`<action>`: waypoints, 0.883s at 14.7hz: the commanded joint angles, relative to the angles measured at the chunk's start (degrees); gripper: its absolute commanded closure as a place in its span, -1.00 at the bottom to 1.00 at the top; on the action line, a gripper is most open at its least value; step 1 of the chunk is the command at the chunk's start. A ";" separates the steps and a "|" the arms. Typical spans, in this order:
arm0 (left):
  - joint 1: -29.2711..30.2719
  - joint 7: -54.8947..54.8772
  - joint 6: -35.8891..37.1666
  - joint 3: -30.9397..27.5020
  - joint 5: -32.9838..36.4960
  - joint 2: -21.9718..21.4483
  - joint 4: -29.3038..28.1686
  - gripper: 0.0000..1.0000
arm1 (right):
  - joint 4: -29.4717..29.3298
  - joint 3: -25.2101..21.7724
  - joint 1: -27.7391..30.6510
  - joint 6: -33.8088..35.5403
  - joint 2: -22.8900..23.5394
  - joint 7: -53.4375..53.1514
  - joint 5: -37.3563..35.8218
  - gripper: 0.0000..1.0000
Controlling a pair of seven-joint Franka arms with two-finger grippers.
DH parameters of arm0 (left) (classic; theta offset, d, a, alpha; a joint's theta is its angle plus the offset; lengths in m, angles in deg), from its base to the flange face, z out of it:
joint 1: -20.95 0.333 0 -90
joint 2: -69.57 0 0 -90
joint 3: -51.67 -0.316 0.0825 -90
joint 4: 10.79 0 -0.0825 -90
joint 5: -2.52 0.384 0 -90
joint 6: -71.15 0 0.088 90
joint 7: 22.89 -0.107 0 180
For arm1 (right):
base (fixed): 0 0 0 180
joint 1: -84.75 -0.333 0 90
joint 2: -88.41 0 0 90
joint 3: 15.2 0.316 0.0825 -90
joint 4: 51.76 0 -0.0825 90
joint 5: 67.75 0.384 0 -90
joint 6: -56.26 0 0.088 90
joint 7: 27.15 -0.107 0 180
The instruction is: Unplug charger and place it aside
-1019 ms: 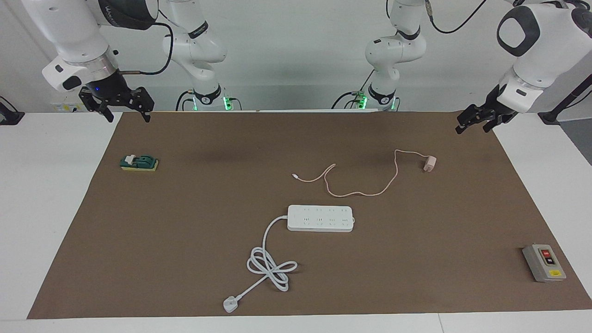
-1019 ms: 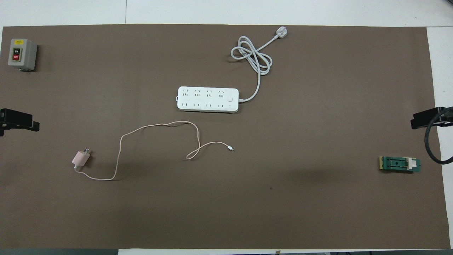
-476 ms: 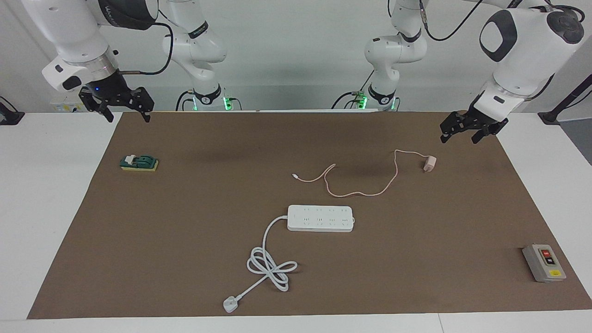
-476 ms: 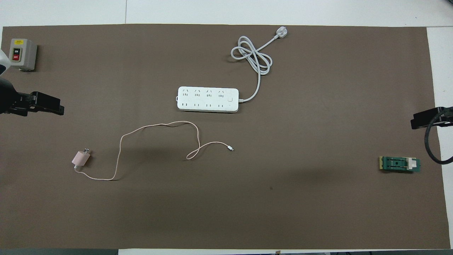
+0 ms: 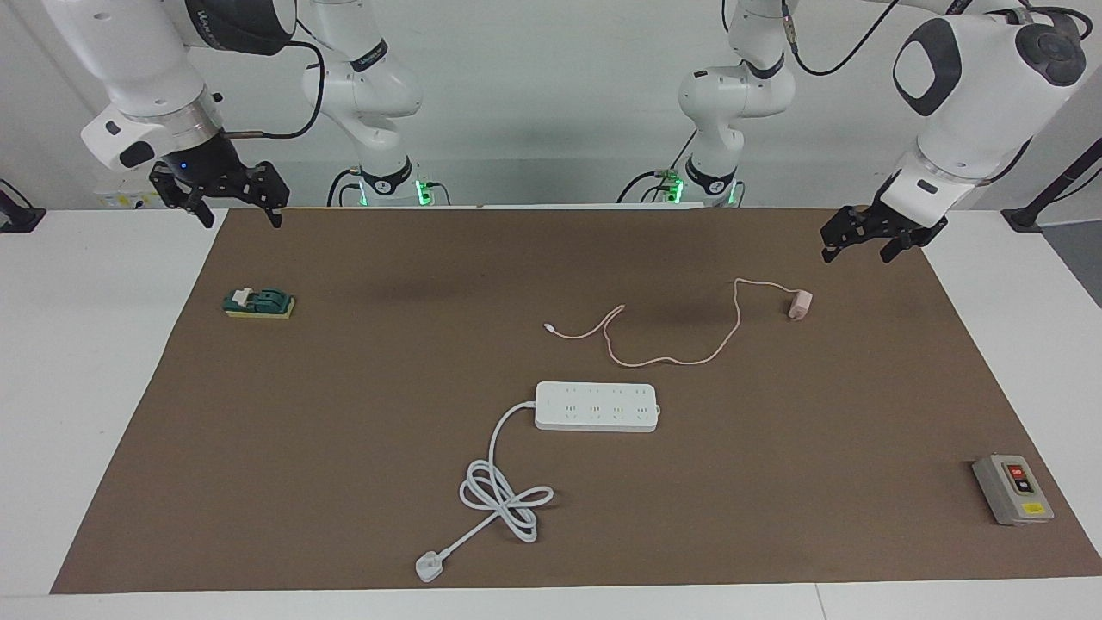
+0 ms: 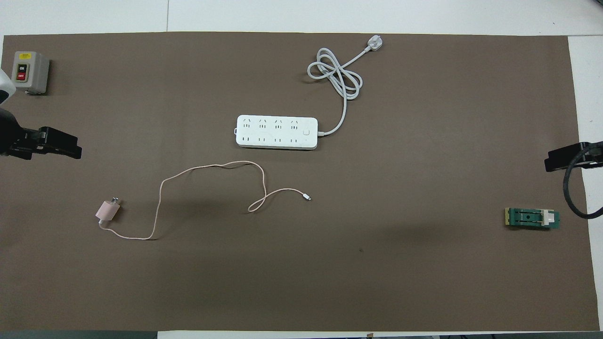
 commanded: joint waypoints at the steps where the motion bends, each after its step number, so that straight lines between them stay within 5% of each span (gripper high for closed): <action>1: -1.21 -1.53 -0.59 -0.15 1.36 0.41 1.26 -1.00 | 1.03 0.31 0.49 0.09 -1.15 -0.26 1.06 -1.00; 13: -1.30 -1.45 -2.53 -0.15 1.18 -0.21 -0.15 -1.00 | 1.03 0.40 0.31 0.09 -1.15 -0.35 1.32 -1.00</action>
